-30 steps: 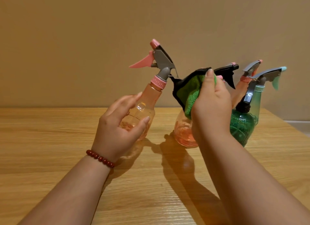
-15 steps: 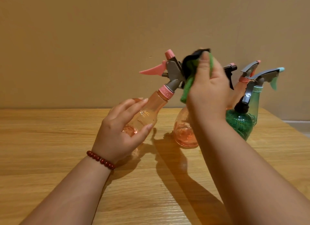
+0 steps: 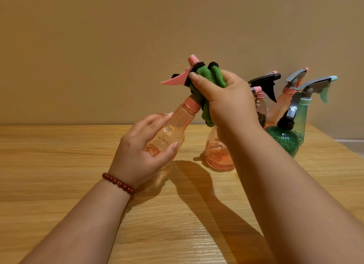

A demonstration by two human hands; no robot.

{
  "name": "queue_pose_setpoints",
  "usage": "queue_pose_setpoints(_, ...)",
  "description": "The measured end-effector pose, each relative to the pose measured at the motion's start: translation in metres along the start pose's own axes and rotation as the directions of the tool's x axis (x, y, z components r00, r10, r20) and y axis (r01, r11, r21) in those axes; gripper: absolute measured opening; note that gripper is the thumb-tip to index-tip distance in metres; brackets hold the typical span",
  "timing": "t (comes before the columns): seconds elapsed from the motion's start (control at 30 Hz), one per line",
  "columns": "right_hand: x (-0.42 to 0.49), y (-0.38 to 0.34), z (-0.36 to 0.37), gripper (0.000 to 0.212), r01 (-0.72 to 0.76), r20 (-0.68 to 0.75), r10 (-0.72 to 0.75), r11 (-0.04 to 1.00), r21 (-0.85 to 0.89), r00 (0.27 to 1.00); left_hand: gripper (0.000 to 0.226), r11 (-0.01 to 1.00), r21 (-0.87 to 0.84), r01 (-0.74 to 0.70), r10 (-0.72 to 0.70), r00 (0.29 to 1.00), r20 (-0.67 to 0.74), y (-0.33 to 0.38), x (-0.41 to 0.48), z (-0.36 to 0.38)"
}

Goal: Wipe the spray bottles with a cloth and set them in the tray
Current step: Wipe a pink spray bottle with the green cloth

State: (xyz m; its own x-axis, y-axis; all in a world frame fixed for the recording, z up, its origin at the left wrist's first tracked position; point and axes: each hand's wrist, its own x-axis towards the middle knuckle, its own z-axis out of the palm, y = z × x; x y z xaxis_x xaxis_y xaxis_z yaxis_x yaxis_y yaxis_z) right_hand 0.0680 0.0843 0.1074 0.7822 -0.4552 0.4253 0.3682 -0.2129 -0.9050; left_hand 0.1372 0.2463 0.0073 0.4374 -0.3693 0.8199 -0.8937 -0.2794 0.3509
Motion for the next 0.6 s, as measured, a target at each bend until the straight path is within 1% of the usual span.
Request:
queue_pose_setpoints(0.1, 0.002, 0.006, 0.005, 0.028, 0.052, -0.065, -0.052, 0.999, -0.016, 0.996, 0.056, 1.000, 0.010, -0.011, 0.011, 1.000, -0.001, 0.000, 0.000, 0.000)
queue_pose_setpoints(0.17, 0.002, 0.009, 0.005, 0.036, 0.051, -0.079, -0.051, 0.999, -0.001, 0.996, 0.055, 1.000, 0.008, -0.013, 0.013, 1.000, 0.002, 0.000, 0.000, 0.001)
queue_pose_setpoints(0.23, 0.002, 0.010, 0.005, 0.030, 0.034, -0.045, -0.033, 0.999, 0.029, 0.998, 0.055, 1.000, 0.012, -0.012, 0.012, 1.000, -0.003, -0.001, 0.000, 0.000)
queue_pose_setpoints(0.33, -0.001, 0.008, 0.005, 0.007, 0.012, 0.033, -0.014, 0.998, 0.064, 0.999, 0.054, 0.999, 0.033, -0.011, 0.012, 1.000, -0.019, -0.001, 0.001, -0.001)
queue_pose_setpoints(0.37, 0.000, 0.009, 0.005, 0.006, 0.009, 0.037, -0.012, 0.998, 0.059, 0.999, 0.054, 0.999, 0.039, -0.011, 0.012, 1.000, -0.023, 0.000, 0.001, -0.002)
queue_pose_setpoints(0.43, 0.001, 0.010, 0.007, 0.012, 0.026, 0.004, -0.026, 0.999, 0.026, 1.000, 0.054, 0.999, 0.041, -0.006, 0.007, 1.000, -0.019, 0.001, 0.001, -0.002)
queue_pose_setpoints(0.53, 0.002, 0.012, 0.011, 0.026, 0.065, -0.099, -0.067, 0.998, -0.023, 0.993, 0.054, 0.999, 0.033, -0.011, 0.011, 1.000, -0.004, 0.003, 0.001, -0.001)
queue_pose_setpoints(0.6, 0.001, 0.013, 0.012, 0.031, 0.067, -0.134, -0.071, 0.997, -0.034, 0.988, 0.054, 1.000, 0.027, -0.007, 0.007, 1.000, 0.002, 0.003, 0.001, 0.000)
